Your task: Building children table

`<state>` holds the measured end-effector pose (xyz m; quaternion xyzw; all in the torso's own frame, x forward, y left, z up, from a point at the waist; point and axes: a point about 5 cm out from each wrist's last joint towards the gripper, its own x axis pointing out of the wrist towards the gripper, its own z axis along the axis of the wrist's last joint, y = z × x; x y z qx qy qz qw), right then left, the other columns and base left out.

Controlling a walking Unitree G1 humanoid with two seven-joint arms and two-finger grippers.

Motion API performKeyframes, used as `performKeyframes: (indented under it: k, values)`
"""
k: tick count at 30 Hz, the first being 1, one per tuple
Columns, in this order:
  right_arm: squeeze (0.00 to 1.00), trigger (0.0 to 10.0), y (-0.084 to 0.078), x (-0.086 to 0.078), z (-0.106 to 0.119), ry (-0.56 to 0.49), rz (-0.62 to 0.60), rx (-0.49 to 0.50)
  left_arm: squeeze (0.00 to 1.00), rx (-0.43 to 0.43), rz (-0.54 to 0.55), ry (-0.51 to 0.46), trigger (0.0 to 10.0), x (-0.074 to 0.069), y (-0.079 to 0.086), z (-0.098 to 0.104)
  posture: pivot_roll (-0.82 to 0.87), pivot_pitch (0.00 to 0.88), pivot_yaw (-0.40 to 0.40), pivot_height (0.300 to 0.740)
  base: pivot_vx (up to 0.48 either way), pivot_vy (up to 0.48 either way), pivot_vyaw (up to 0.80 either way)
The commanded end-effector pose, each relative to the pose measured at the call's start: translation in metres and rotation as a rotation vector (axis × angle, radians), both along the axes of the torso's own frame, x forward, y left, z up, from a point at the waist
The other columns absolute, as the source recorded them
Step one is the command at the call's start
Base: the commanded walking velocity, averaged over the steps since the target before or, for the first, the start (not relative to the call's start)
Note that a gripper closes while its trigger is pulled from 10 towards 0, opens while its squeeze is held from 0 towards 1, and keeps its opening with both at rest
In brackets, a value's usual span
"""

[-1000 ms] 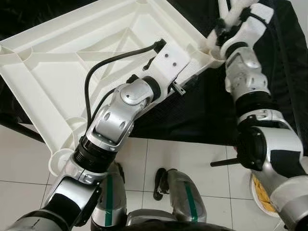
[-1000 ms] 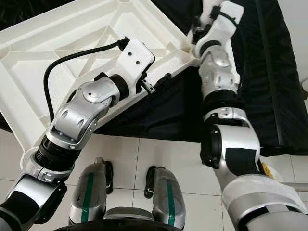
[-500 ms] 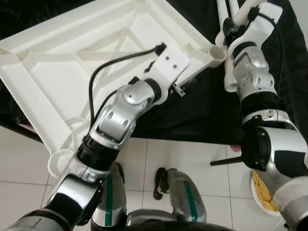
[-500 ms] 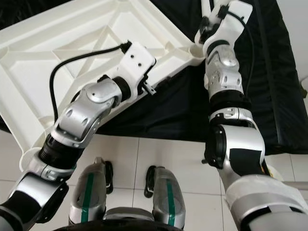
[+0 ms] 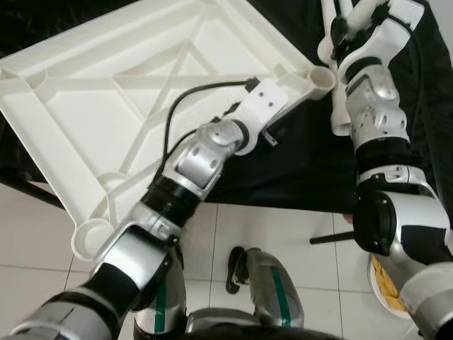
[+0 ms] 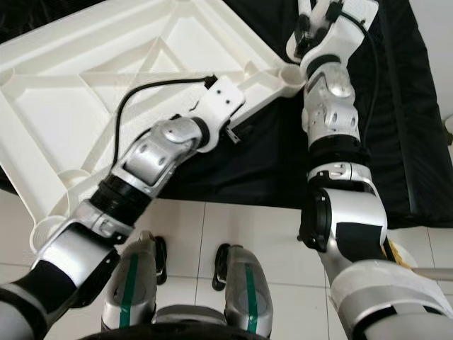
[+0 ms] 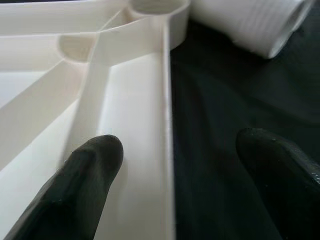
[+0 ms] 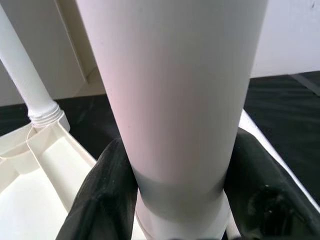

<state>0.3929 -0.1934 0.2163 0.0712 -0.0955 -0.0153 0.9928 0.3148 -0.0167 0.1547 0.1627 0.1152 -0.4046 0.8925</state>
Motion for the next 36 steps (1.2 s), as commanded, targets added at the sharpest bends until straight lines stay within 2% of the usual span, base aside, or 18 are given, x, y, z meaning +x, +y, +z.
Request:
performKeyframes:
  k: [1, 5, 10, 13, 14, 19, 20, 21, 22, 31, 36]
  values:
    - [0.0, 10.0, -0.002, -0.002, 0.004, -0.023, -0.006, 0.015, 0.0, 0.025, 0.014, 0.007, 10.0, 0.002, -0.007, -0.006, 0.09, 0.066, -0.065, 0.74, 0.0, 0.0, 0.0]
    - [0.0, 10.0, -0.002, -0.003, 0.006, -0.032, -0.002, 0.018, 0.0, 0.072, 0.028, 0.051, 10.0, 0.007, -0.012, -0.016, 0.08, 0.059, -0.058, 0.74, 0.0, 0.0, 0.0]
    - [0.0, 10.0, -0.003, -0.004, 0.006, -0.035, -0.006, 0.02, 0.0, 0.089, 0.056, 0.098, 10.0, 0.013, -0.011, -0.02, 0.08, 0.055, -0.054, 0.74, 0.0, 0.0, 0.0]
    - [0.0, 10.0, -0.003, -0.004, 0.006, -0.036, -0.007, 0.02, 0.0, 0.101, 0.066, 0.1, 10.0, 0.015, -0.01, -0.02, 0.07, 0.052, -0.053, 0.74, 0.0, 0.0, 0.0]
    - [0.0, 10.0, -0.003, -0.004, 0.005, -0.035, -0.007, 0.021, 0.0, 0.101, 0.069, 0.09, 10.0, 0.019, -0.011, -0.017, 0.07, 0.05, -0.049, 0.74, 0.0, 0.0, 0.0]
    - [0.0, 10.0, -0.002, -0.004, 0.005, -0.035, -0.007, 0.022, 0.0, 0.102, 0.066, 0.078, 10.0, 0.021, -0.012, -0.015, 0.07, 0.046, -0.048, 0.74, 0.0, 0.0, 0.0]
    - [0.0, 10.0, -0.002, -0.005, 0.005, -0.034, -0.006, 0.023, 0.0, 0.098, 0.061, 0.074, 8.7, 0.021, -0.013, -0.015, 0.07, 0.045, -0.047, 0.74, 0.0, 0.0, 0.0]
    - [0.0, 10.0, -0.001, -0.005, 0.005, -0.034, -0.006, 0.024, 0.0, 0.095, 0.049, 0.067, 3.3, 0.021, -0.014, -0.015, 0.07, 0.043, -0.045, 0.74, 0.0, 0.0, 0.0]
    - [0.0, 10.0, -0.001, -0.005, 0.005, -0.033, -0.005, 0.027, 0.0, 0.096, 0.037, 0.06, 0.0, 0.021, -0.015, -0.015, 0.07, 0.043, -0.044, 0.74, 0.0, 0.0, 0.0]
    - [0.0, 10.0, -0.002, -0.006, 0.004, -0.025, -0.005, 0.029, 0.0, 0.133, -0.087, 0.017, 0.0, 0.015, -0.015, -0.022, 0.08, 0.054, -0.046, 0.74, 0.0, 0.0, 0.0]
    - [0.0, 10.0, -0.004, -0.006, 0.003, -0.021, -0.008, 0.03, 0.0, 0.178, -0.162, -0.035, 0.0, 0.009, -0.005, -0.028, 0.09, 0.068, -0.05, 0.74, 0.0, 0.0, 0.0]
